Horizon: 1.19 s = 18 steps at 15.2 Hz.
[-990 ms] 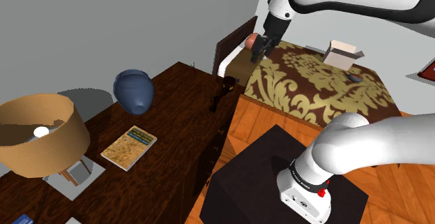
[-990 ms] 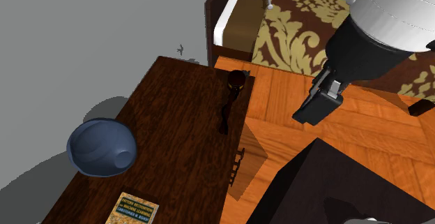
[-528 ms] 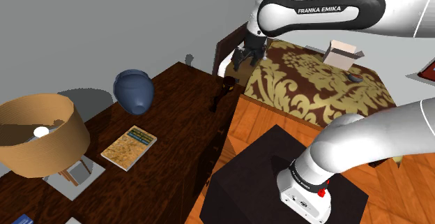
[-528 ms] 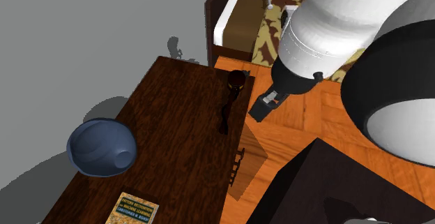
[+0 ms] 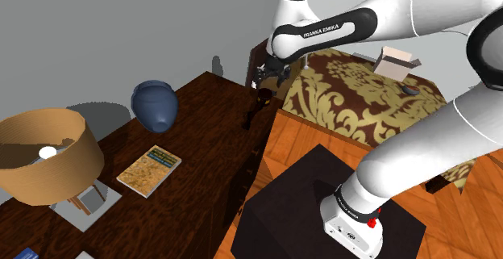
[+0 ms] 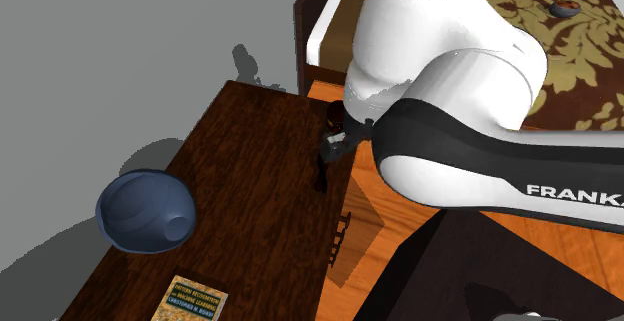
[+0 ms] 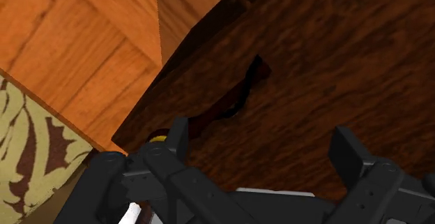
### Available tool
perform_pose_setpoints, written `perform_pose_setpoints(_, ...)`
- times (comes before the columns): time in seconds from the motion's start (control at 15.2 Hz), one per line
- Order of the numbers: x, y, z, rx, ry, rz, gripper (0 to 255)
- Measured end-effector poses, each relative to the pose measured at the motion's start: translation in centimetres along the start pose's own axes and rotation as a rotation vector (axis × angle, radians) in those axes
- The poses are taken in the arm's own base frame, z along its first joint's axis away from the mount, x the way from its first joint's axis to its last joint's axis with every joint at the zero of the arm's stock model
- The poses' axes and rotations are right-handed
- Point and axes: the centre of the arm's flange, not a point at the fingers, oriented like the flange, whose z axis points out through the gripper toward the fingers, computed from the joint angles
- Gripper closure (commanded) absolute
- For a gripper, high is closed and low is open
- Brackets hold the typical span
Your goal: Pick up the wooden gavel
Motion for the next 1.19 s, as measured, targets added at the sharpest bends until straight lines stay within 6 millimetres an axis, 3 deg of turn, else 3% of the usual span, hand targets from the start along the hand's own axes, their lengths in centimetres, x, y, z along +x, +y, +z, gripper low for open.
perform_pose_setpoints(0.66,7.2,-0.3,10.9,-0.052,0.001,0.304,0)
perform_pose_setpoints(1.19,12.4,1.9,19.9,-0.094,0.000,0.549,0)
